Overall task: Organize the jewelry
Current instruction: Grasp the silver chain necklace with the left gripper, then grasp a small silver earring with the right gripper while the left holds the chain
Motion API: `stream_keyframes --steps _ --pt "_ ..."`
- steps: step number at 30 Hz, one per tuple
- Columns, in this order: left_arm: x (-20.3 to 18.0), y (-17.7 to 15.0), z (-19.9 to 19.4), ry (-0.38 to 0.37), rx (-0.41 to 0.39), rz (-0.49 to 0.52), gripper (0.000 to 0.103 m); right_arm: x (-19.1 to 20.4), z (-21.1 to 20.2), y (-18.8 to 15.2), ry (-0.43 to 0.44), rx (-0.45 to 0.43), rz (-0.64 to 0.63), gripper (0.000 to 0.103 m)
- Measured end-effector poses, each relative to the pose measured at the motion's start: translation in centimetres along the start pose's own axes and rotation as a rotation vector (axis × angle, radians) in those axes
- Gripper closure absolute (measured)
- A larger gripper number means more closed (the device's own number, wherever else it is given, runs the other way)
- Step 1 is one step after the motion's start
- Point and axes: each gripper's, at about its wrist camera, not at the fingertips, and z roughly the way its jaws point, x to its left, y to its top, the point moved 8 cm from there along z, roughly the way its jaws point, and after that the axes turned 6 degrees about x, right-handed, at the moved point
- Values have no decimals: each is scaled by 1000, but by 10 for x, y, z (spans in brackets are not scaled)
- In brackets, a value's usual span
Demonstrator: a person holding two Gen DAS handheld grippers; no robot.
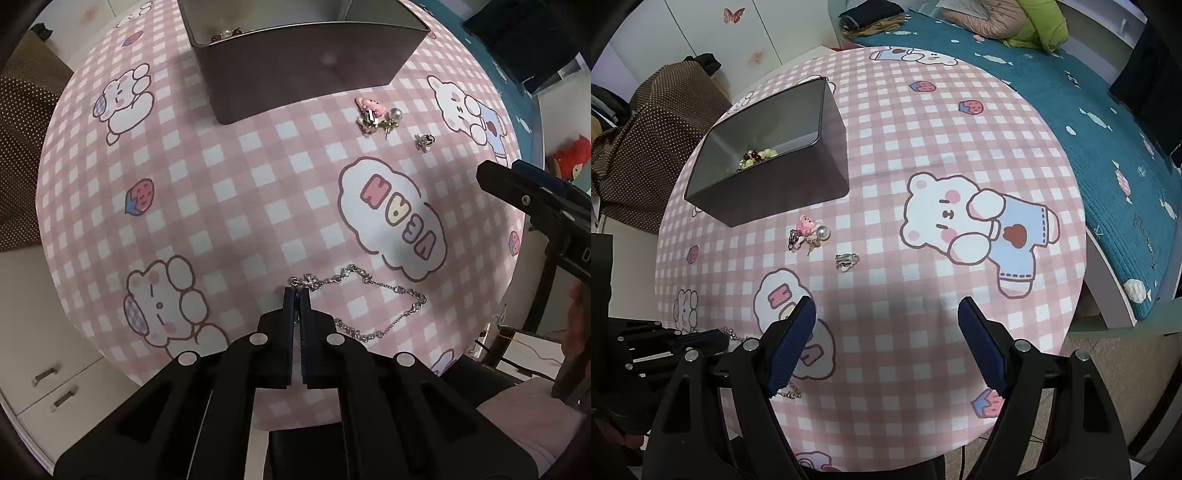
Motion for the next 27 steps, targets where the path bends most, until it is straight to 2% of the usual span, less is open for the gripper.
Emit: stream_keyframes --steps 5,11,16,18,22,24,27 --pt "9 10 -15 -87 -20 -81 103 3 -3 5 13 -19 -10 27" --pt "22 28 -41 -135 -80 -141 103 9 3 8 32 -13 -31 27" --pt "23 43 -64 -100 -152 -122 103 15 8 13 54 -37 -66 38" --pt "27 43 -68 -107 -165 -132 103 17 13 15 58 -30 -72 48" --pt "30 45 -73 -87 -177 -131 103 20 22 20 83 -29 -77 53" --pt "32 48 -74 -71 -184 -132 103 23 25 21 91 -29 -92 62" --pt "27 56 -66 -68 -181 -143 103 25 32 21 82 -21 -114 66"
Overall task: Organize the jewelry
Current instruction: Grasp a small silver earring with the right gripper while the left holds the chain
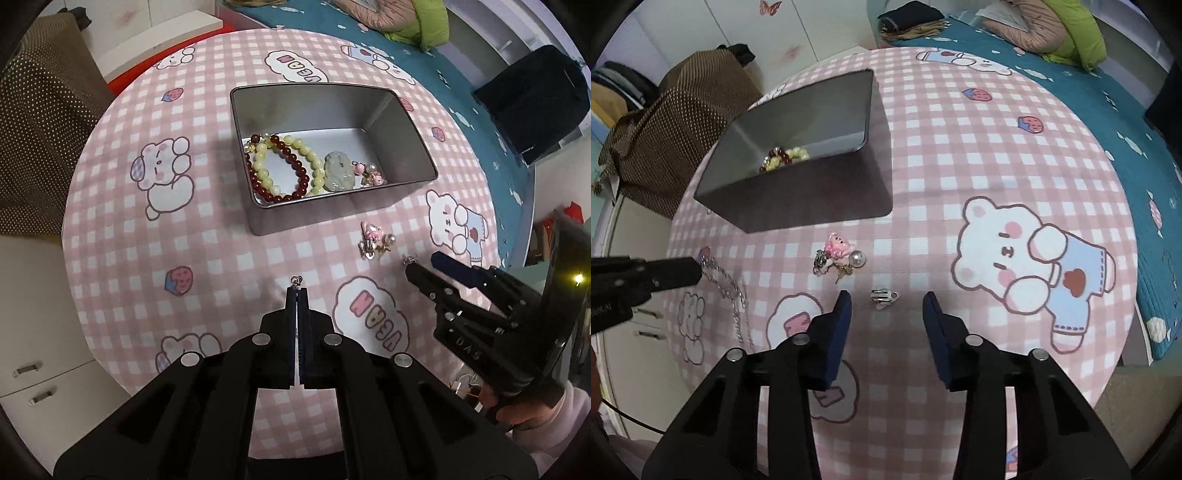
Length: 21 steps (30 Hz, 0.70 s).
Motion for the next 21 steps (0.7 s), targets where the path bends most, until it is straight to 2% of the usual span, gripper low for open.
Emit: stream_keyframes --steps 4,6,9,15,21 --pt "1 0 6 1 11 -12 103 -1 4 4 4 -11 13 71" --pt "2 0 8 6 9 -18 103 1 6 4 -1 -12 -3 80" --pt "2 1 10 9 6 -20 103 1 8 3 -21 -18 -26 87" --pt "-1 4 5 2 -17 -22 103 0 6 3 -26 -24 -26 88" --pt "-8 10 -17 -40 -65 -17 103 -1 -22 18 -28 -95 -25 88"
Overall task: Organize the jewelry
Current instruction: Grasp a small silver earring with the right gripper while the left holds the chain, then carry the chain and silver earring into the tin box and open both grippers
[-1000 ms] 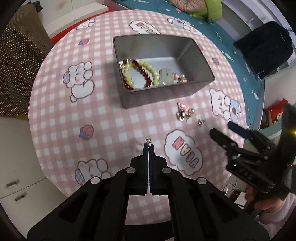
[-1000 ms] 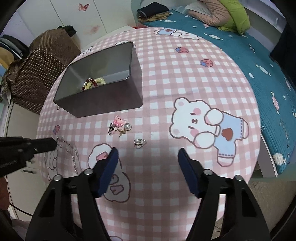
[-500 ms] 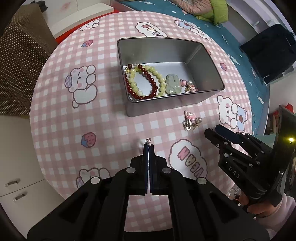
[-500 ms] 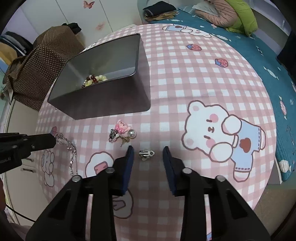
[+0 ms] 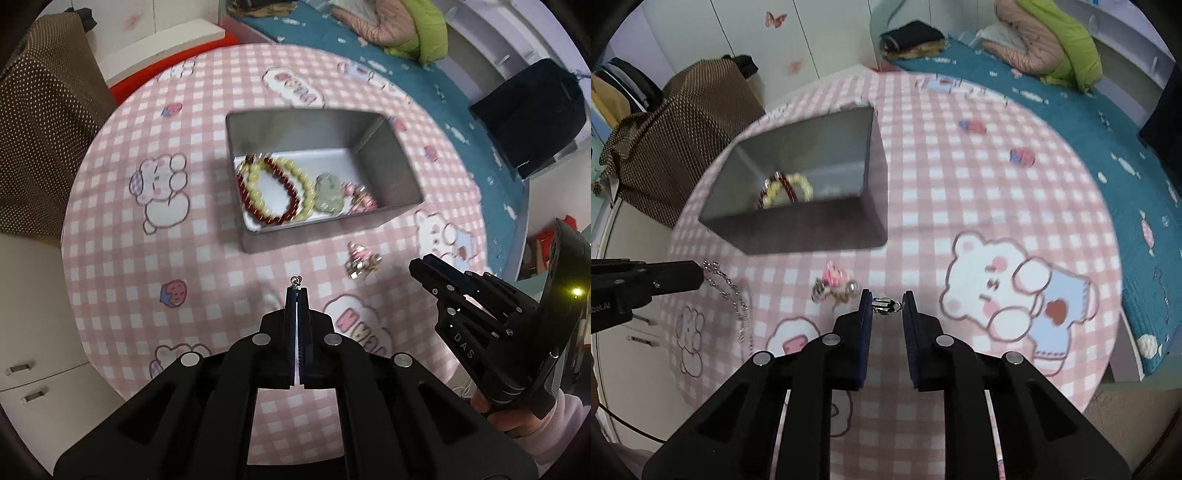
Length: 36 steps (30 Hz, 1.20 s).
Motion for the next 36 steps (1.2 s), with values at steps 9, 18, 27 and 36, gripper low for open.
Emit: stream_keyframes --steps 9,18,27,36 --pt "-25 22 -49 -58 -116 28 103 -1 -45 38 28 -130 5 88" --pt "-37 45 -92 -77 -221 27 103 2 -79 69 88 -236 28 88" --pt "-41 66 -111 -63 -277 32 103 11 -85 93 136 -264 10 88" --pt "-32 76 -92 -68 -236 -5 102 28 -54 90 157 -176 -56 88"
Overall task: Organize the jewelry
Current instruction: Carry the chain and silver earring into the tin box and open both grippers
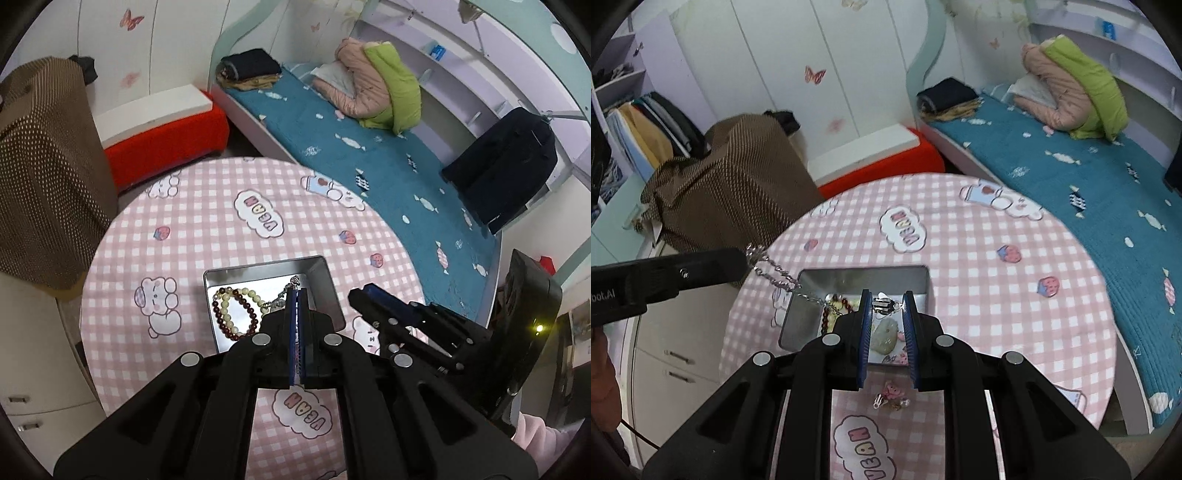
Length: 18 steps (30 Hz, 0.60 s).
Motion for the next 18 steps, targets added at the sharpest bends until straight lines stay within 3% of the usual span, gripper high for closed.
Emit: stream_keyframes --steps 11,18 --pt "23 -22 45 13 129 -63 102 20 47 -19 46 159 -77 88" --pt "31 -32 57 17 169 -91 102 28 56 -22 90 206 -86 85"
